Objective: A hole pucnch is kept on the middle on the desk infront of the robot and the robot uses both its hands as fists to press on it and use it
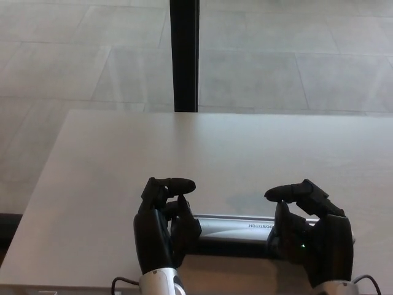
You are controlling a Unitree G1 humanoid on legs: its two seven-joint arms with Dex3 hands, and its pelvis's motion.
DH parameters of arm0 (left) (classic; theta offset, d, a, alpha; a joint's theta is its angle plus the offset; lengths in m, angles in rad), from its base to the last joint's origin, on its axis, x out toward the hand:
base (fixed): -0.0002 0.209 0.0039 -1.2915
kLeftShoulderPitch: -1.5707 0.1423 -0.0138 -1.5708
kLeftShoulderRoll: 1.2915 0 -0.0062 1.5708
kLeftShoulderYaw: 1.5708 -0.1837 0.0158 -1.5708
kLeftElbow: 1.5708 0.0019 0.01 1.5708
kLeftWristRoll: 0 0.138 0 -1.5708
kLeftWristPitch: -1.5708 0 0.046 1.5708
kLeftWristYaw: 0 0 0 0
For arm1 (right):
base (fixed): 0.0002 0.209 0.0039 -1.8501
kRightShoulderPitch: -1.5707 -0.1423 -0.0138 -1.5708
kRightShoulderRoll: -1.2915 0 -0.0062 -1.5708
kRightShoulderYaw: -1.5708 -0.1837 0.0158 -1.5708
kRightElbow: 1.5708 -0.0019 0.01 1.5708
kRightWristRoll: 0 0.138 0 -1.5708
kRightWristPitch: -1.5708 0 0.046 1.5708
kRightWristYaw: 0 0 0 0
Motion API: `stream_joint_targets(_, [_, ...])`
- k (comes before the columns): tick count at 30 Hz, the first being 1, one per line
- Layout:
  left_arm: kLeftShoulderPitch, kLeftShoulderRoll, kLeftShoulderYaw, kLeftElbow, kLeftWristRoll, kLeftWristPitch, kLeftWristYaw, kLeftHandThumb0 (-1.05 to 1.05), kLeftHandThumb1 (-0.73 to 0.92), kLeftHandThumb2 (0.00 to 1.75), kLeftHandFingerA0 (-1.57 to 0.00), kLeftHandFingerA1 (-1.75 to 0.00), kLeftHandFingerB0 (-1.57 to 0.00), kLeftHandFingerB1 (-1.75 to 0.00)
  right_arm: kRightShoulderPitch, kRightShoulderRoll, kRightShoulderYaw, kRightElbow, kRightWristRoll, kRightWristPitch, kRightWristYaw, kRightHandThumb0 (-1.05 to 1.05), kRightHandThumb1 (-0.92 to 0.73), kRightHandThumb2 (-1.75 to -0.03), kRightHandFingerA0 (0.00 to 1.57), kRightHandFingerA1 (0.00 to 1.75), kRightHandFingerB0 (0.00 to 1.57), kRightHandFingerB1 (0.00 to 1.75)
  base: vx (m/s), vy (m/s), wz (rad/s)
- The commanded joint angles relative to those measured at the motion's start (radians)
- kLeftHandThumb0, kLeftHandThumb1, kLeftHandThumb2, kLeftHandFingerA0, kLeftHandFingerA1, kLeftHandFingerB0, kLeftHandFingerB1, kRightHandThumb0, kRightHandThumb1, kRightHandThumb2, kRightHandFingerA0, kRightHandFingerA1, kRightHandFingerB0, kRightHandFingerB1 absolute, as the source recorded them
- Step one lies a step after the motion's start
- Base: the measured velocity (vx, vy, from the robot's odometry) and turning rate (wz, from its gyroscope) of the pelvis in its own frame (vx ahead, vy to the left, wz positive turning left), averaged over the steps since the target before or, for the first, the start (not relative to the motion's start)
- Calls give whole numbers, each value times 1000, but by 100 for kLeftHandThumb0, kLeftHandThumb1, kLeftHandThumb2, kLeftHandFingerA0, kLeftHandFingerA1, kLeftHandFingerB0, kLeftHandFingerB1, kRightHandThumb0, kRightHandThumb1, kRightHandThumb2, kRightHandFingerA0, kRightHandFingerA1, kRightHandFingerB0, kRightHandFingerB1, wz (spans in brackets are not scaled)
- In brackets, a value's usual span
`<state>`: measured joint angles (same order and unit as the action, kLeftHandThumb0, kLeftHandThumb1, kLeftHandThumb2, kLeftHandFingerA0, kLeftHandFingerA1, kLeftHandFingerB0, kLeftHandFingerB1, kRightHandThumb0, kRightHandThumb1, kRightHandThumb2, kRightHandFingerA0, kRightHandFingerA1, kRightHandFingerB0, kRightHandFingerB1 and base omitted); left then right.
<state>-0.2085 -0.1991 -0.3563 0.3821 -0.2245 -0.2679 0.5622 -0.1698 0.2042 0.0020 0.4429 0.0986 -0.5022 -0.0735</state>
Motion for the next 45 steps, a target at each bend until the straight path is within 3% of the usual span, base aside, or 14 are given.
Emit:
stream_joint_targets(1, [118,-338,-18,255,122,-177,229,-38,77,82,-76,-175,-60,-163,26,51,-63,230,-145,-184,-281,-51,-61,-92,108,174,84,146,0,0,0])
stream_joint_targets(2, [105,-331,-23,277,142,-178,248,-40,77,83,-82,-175,-58,-175,19,55,-74,254,-134,-199,-285,-49,-61,-95,109,172,83,147,0,0,0])
stream_joint_targets(3, [96,-324,-28,294,159,-185,260,-38,77,81,-78,-175,-62,-162,16,55,-79,269,-126,-209,-283,-49,-59,-93,104,174,84,151,0,0,0])
stream_joint_targets(4, [87,-317,-32,313,174,-200,270,-38,77,81,-78,-175,-62,-162,12,55,-81,283,-124,-221,-282,-49,-59,-93,104,174,84,151,0,0,0])
stream_joint_targets(5, [80,-309,-40,329,198,-199,291,-38,76,83,-82,-175,-55,-175,10,61,-91,304,-99,-242,-262,-47,-58,-92,104,174,85,149,0,0,0])
stream_joint_targets(6, [79,-309,-40,334,200,-204,293,-38,76,83,-82,-175,-55,-175,8,62,-92,310,-101,-248,-264,-47,-58,-92,104,174,85,149,0,0,0])
stream_joint_targets(7, [74,-309,-35,354,196,-220,288,-39,77,77,-79,-175,-64,-162,10,57,-94,332,-102,-263,-262,-47,-59,-92,109,174,81,145,0,0,0])
stream_joint_targets(8, [69,-311,-31,368,195,-231,288,-39,77,77,-79,-175,-64,-162,8,55,-96,347,-103,-275,-262,-47,-59,-92,109,174,81,145,0,0,0])
stream_joint_targets(9, [62,-308,-30,384,202,-244,291,-39,75,81,-83,-175,-58,-175,5,42,-89,366,-137,-283,-293,-47,-61,-93,109,171,83,145,0,0,0])
stream_joint_targets(14, [10,-274,-44,427,246,-164,309,-41,77,83,-85,-175,-62,-175,-29,6,-80,459,-192,-284,-360,-55,-62,-86,103,170,85,151,0,0,0])
stream_joint_targets(18, [-16,-261,-58,471,272,-174,307,-35,79,80,-84,-175,-58,-175,-51,-8,-76,514,-224,-280,-413,-58,-64,-83,101,168,85,151,0,0,0])
stream_joint_targets(25, [-49,-264,-33,524,274,-196,316,-37,78,79,-87,-175,-64,-175,-87,-6,-82,581,-231,-296,-440,-57,-62,-85,101,166,87,152,0,0,0])
stream_joint_targets(32, [-78,-273,5,560,278,-165,358,-34,82,78,-85,-175,-60,-172,-106,43,-157,615,-108,-290,-359,-50,-57,-88,105,173,86,159,0,0,0])
stream_joint_targets(45, [-109,-278,34,600,311,-160,375,-34,82,78,-82,-175,-57,-173,-131,48,-185,645,-142,-290,-385,-50,-58,-92,106,173,85,162,0,0,0])
